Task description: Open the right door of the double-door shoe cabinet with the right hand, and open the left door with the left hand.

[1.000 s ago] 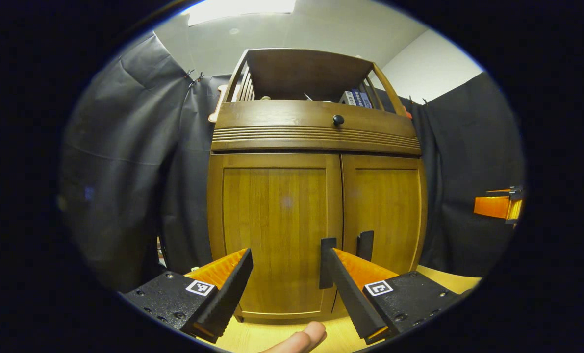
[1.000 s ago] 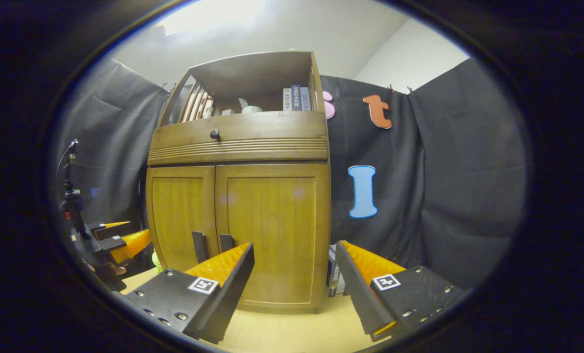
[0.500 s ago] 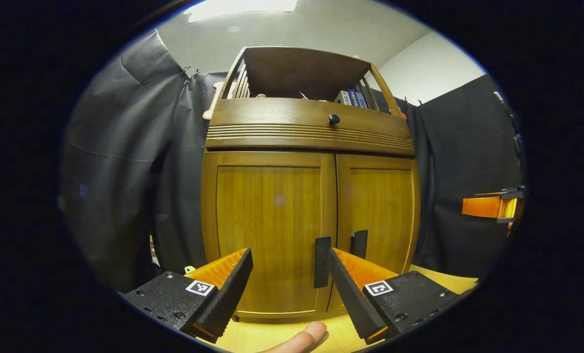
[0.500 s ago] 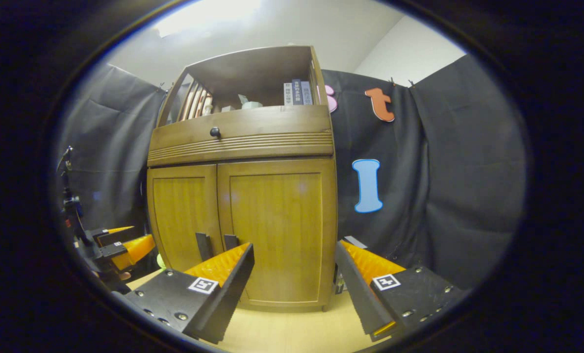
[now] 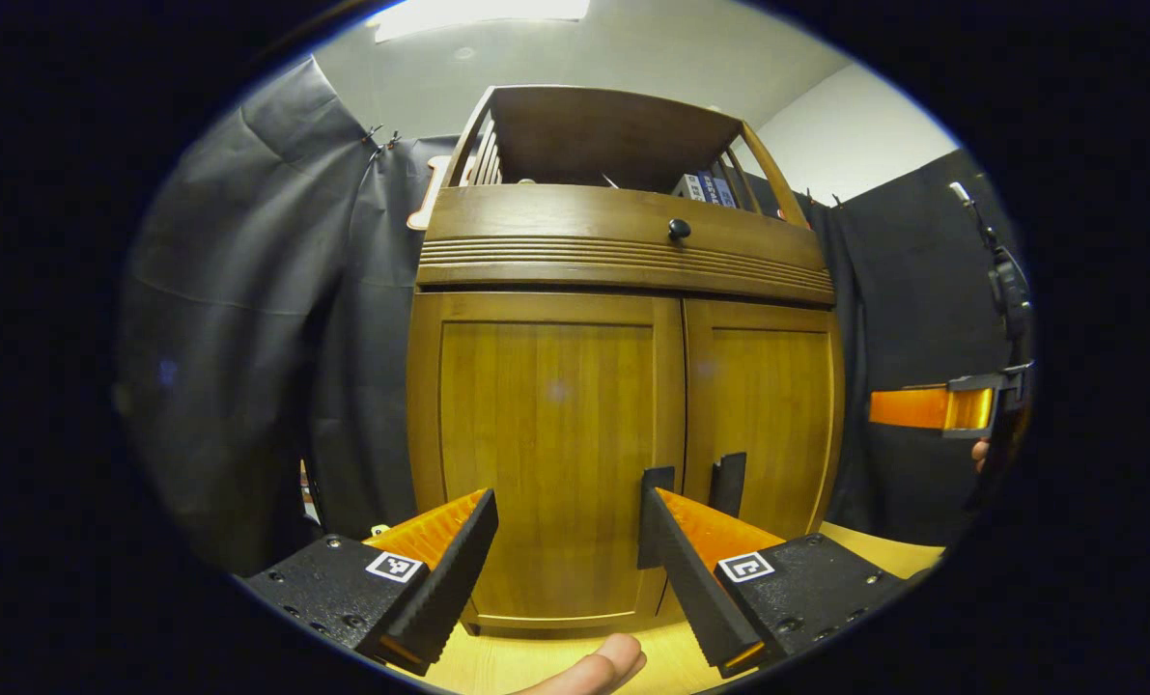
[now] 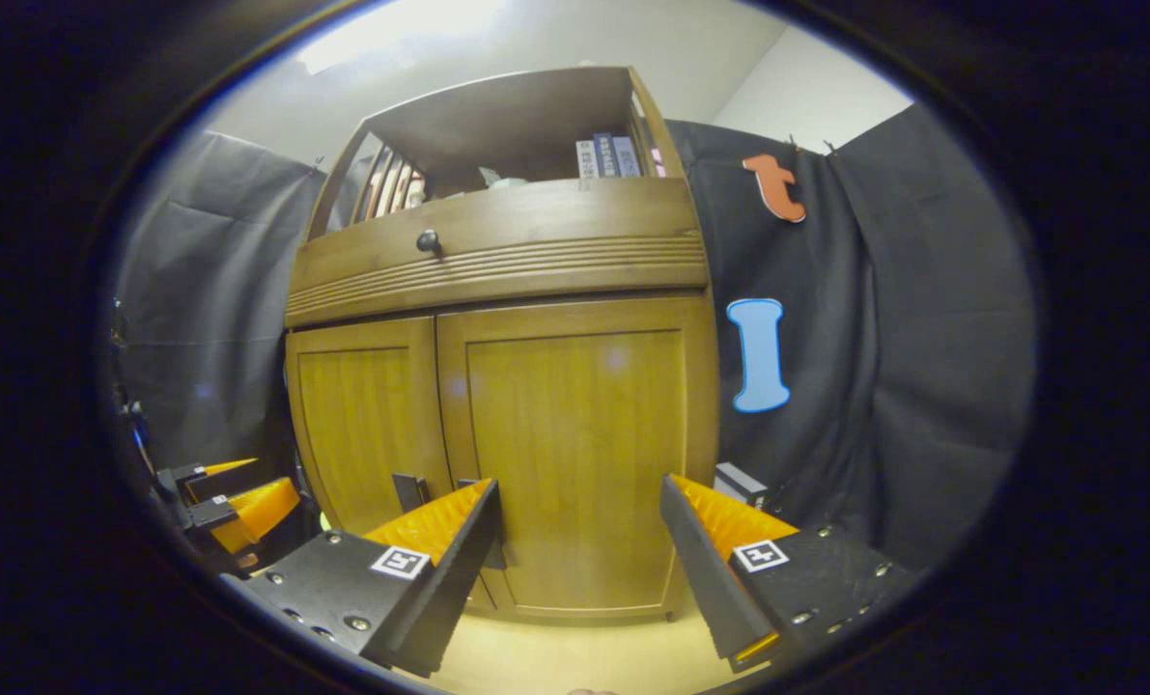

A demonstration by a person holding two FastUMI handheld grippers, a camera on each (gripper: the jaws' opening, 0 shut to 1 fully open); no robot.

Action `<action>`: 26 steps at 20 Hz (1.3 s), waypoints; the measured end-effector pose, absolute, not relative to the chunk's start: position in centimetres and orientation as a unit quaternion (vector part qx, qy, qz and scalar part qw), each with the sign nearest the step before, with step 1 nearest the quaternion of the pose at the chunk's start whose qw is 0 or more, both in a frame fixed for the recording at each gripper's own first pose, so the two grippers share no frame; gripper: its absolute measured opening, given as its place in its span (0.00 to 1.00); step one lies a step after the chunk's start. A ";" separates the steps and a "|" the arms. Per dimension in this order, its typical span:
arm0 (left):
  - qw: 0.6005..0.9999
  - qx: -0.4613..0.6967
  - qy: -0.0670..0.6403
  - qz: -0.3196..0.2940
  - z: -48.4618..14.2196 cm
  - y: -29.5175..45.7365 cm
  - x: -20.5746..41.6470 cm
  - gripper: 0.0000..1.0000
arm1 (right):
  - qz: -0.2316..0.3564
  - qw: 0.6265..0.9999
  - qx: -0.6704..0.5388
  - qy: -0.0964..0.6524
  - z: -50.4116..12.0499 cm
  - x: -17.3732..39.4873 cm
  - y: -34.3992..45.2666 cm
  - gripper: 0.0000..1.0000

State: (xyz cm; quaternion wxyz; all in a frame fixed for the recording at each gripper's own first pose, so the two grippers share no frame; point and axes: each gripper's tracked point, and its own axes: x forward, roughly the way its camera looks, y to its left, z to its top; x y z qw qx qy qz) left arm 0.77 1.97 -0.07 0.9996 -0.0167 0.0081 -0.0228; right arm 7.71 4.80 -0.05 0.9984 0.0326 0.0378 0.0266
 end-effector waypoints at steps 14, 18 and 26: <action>0.997 -0.073 -0.006 -0.006 1.3 7.2 0.1 0.92 | 0.082 0.992 0.031 0.091 -8.0 16.6 15.2 0.99; 0.997 -0.074 -0.007 -0.020 1.2 7.0 0.4 0.92 | 0.082 0.989 0.012 0.124 -10.6 18.4 16.7 0.84; 0.997 -0.074 -0.003 -0.021 1.6 6.7 0.4 0.95 | 0.080 0.989 0.001 0.124 -11.6 19.2 15.5 0.28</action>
